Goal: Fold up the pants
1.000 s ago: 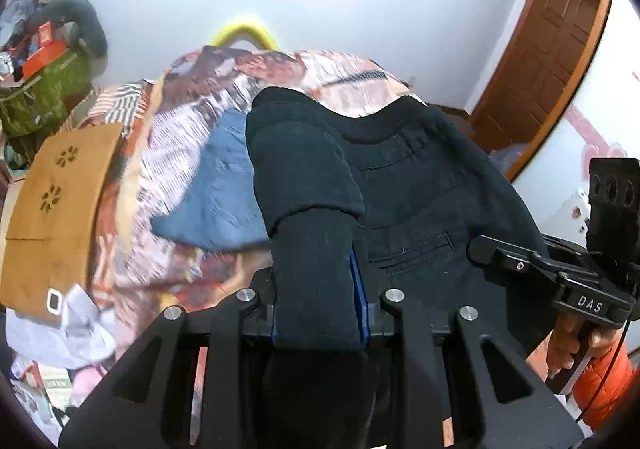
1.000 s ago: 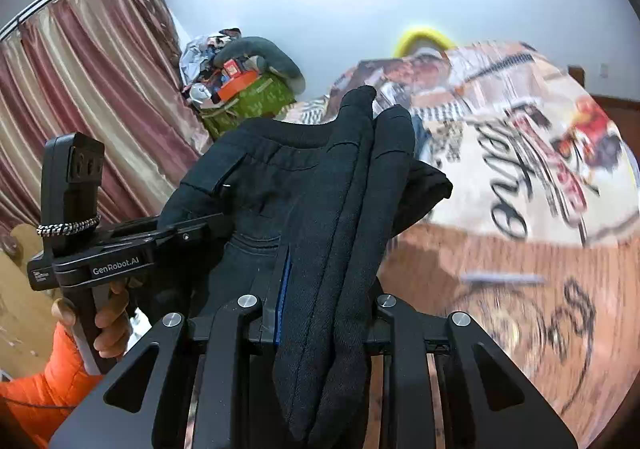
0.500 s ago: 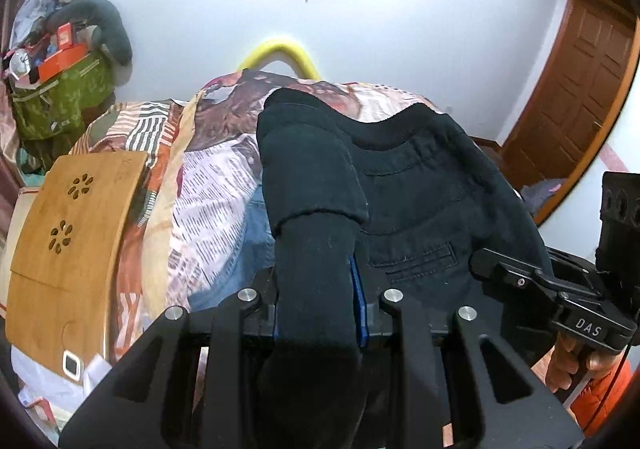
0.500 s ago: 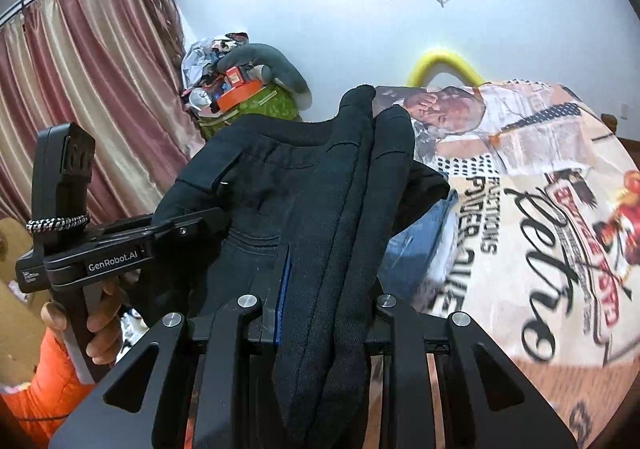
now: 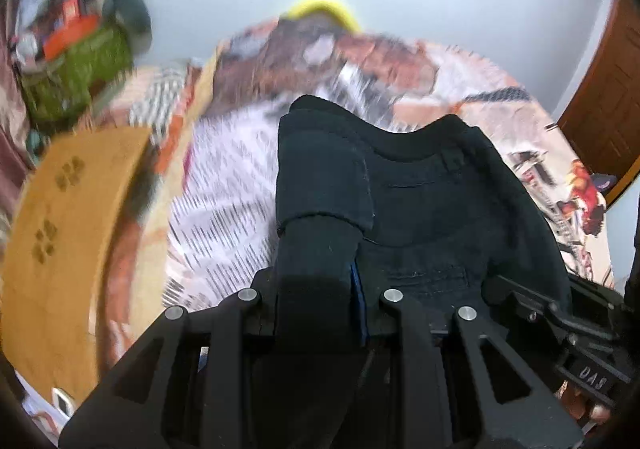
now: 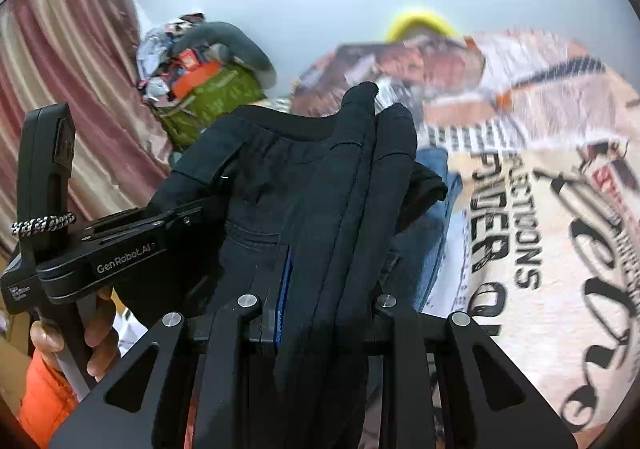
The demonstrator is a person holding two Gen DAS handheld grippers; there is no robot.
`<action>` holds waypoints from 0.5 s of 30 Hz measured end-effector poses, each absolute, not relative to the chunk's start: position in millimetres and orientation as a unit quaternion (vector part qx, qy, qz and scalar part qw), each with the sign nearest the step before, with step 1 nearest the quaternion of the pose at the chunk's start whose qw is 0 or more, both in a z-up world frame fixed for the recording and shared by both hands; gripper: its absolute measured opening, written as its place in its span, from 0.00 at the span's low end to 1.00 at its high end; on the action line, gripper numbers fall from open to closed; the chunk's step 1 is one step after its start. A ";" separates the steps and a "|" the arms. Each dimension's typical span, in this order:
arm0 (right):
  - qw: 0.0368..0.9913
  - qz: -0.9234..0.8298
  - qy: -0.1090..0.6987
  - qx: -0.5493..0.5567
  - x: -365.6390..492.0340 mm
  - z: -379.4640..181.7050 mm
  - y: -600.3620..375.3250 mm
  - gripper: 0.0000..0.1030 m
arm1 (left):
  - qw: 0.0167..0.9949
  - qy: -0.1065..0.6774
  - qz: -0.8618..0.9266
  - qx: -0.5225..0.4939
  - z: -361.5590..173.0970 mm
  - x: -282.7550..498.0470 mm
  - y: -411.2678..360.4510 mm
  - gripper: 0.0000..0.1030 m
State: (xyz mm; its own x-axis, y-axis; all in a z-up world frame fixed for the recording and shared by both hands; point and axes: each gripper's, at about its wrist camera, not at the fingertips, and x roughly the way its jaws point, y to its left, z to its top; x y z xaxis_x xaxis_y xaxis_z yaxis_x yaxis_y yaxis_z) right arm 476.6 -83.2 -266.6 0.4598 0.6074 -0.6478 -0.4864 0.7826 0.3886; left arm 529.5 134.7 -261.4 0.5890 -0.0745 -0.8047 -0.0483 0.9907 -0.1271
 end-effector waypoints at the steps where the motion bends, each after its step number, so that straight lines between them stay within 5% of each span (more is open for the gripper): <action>1: 0.847 0.317 0.421 0.067 479.4 -277.0 -79.7 0.20 | 0.876 0.475 -0.013 -0.083 -278.2 537.3 140.4 0.25; 6: 0.838 0.307 0.451 0.012 474.8 -302.4 -72.3 0.21 | 0.848 0.522 -0.027 -0.095 -329.6 544.7 153.1 0.36; 11: 0.835 0.296 0.464 0.002 466.4 -301.2 -83.9 0.22 | 0.850 0.516 -0.013 -0.100 -322.4 530.1 161.1 0.50; 15: 0.829 0.287 0.481 0.006 456.7 -301.8 -103.4 0.27 | 0.858 0.509 0.005 -0.060 -310.0 511.2 157.9 0.52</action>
